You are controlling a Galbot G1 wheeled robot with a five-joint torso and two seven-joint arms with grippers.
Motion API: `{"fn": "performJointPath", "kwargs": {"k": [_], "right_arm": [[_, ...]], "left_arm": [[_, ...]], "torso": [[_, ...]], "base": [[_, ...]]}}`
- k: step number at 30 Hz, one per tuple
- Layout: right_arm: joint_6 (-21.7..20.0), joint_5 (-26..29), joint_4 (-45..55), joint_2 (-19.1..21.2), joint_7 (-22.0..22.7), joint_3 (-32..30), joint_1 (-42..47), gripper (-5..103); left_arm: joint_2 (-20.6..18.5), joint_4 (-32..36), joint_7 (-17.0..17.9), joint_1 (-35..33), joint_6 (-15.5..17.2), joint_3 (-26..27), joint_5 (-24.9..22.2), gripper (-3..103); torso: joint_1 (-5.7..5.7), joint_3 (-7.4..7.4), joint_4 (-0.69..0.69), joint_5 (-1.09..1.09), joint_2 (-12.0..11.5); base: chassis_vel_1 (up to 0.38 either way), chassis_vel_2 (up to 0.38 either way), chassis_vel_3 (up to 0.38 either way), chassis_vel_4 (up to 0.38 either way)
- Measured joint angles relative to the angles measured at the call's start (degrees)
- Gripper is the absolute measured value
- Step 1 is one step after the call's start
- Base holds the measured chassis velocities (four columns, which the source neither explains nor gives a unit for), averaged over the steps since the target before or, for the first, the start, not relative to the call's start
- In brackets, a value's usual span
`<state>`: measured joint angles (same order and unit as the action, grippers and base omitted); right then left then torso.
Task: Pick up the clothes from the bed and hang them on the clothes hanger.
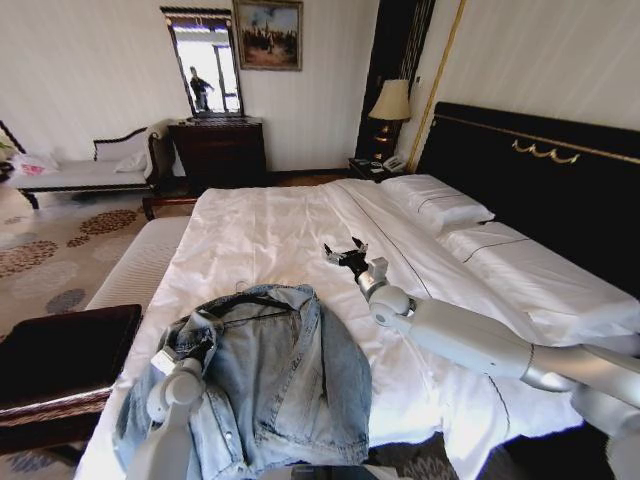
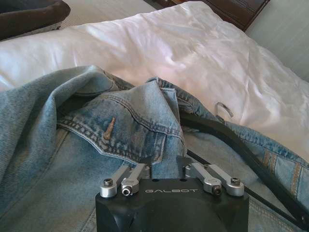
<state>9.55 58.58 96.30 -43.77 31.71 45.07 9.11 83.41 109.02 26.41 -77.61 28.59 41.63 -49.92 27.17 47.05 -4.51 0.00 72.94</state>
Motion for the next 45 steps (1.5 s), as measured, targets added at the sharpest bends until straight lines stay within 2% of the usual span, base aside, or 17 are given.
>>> {"fn": "performJointPath", "kwargs": {"k": [4, 7, 10, 12, 15, 19, 22, 25, 28, 30, 31, 34, 36, 38, 40, 44, 45], "right_arm": [[0.0, -0.01, -0.06, -0.49, 0.0, 0.38, -0.11, 100], [0.0, -0.01, -0.08, -0.58, 0.01, 0.53, -0.16, 100], [0.0, -0.12, -0.19, -0.56, 0.01, 0.64, -0.09, 100], [0.0, -0.18, -0.2, -0.54, 0.01, 0.69, -0.06, 100], [-0.01, -0.26, -0.23, -0.73, 0.01, 1.06, -0.06, 100], [-0.01, -0.33, -0.29, -1.02, 0.0, 1.28, -0.15, 100], [-0.01, -0.41, -0.27, -0.93, 0.0, 1.3, -0.13, 100], [-0.02, -0.66, -0.22, -0.41, -0.03, 1.28, 0.06, 100], [-0.02, -0.76, -0.2, -0.22, -0.03, 1.15, 0.18, 100], [-0.02, -0.78, -0.16, -0.15, -0.03, 1.1, 0.23, 100], [-0.02, -0.78, -0.16, -0.15, -0.03, 1.1, 0.23, 100], [-0.02, -0.79, -0.1, -0.23, -0.03, 1.09, 0.23, 100], [-0.01, -0.79, -0.1, -0.25, -0.03, 1.1, 0.23, 100], [-0.02, -0.79, -0.2, -0.4, -0.02, 1.16, 0.21, 100], [-0.02, -0.8, -0.25, -0.46, -0.02, 1.19, 0.21, 100], [-0.03, -0.83, -0.49, -0.63, -0.02, 1.26, 0.16, 100], [-0.03, -0.83, -0.49, -0.63, -0.02, 1.26, 0.16, 100]], "left_arm": [[0.0, -1.95, 0.04, 1.62, 0.02, -0.18, 0.48, 47], [-0.24, -2.87, -0.3, 2.47, 0.0, -0.24, 0.74, 52], [-0.44, -3.69, -0.65, 3.46, 0.0, -0.51, 0.83, 69], [-0.47, -3.95, -0.69, 3.72, 0.0, -0.59, 0.83, 69], [-0.48, -4.81, -0.8, 4.9, 0.51, -0.81, 0.67, 86], [-0.48, -5.6, -0.81, 5.52, 1.29, -0.72, -0.21, 96], [-0.49, -6.17, -0.81, 5.75, 1.8, -0.48, -1.17, 89], [-0.55, -6.97, -0.8, 6.1, 2.3, -0.06, -3.06, 73], [-0.59, -7.28, -0.8, 6.35, 2.48, 0.18, -4.07, 68], [-0.7, -7.36, -0.75, 6.59, 2.84, 0.49, -5.62, 56], [-0.7, -7.36, -0.75, 6.59, 2.84, 0.49, -5.62, 56], [-0.95, -7.27, -0.73, 6.8, 3.08, 0.97, -7.46, 40], [-0.99, -7.22, -0.74, 6.8, 3.08, 1.02, -7.62, 40], [-1.22, -6.92, -1.23, 6.78, 2.97, 1.38, -8.23, 24], [-1.26, -6.82, -1.42, 6.74, 2.83, 1.49, -8.35, 24], [-1.4, -6.51, -2.58, 6.51, 1.58, 1.93, -8.64, 3], [-1.4, -6.51, -2.58, 6.51, 1.58, 1.93, -8.64, 3]], "torso": [[0.0, 0.0, 0.0, 0.0, 0.0], [0.01, 0.0, 0.0, 0.0, 0.0], [0.0, 0.0, 0.0, 0.0, 0.0], [0.0, 0.0, -0.01, 0.0, 0.0], [0.0, 0.0, -0.01, 0.0, 0.0], [0.01, 0.0, 0.0, 0.0, 0.0], [0.01, 0.0, 0.0, 0.0, 0.0], [0.01, 0.0, 0.0, 0.0, 0.0], [0.01, 0.0, 0.0, 0.0, 0.0], [0.0, 0.0, 0.0, 0.0, 0.0], [0.0, 0.0, 0.0, 0.0, 0.0], [0.0, 0.0, 0.0, 0.0, 0.0], [0.0, 0.0, 0.0, 0.0, 0.0], [0.0, 0.0, 0.0, 0.0, 0.0], [0.0, 0.0, 0.0, 0.0, 0.0], [0.0, 0.0, 0.0, -0.01, 0.0], [0.0, 0.0, 0.0, -0.01, 0.0]], "base": [[0.0, 0.0, 0.0, 0.0], [0.0, 0.0, 0.0, 0.0], [0.0, 0.0, 0.0, 0.0], [0.0, 0.0, 0.0, 0.0], [0.0, 0.0, 0.0, 0.0], [0.0, 0.0, 0.0, 0.0], [0.0, 0.0, 0.0, 0.0], [0.0, 0.0, 0.0, 0.0], [0.0, 0.0, 0.0, 0.0], [0.0, 0.0, 0.0, 0.0], [0.0, 0.0, 0.0, 0.0], [0.0, 0.0, 0.0, 0.0], [0.0, 0.0, 0.0, 0.0], [0.0, 0.0, 0.0, 0.0], [0.0, 0.0, 0.0, 0.0], [0.0, 0.0, 0.0, 0.0], [0.0, 0.0, 0.0, 0.0]]}}
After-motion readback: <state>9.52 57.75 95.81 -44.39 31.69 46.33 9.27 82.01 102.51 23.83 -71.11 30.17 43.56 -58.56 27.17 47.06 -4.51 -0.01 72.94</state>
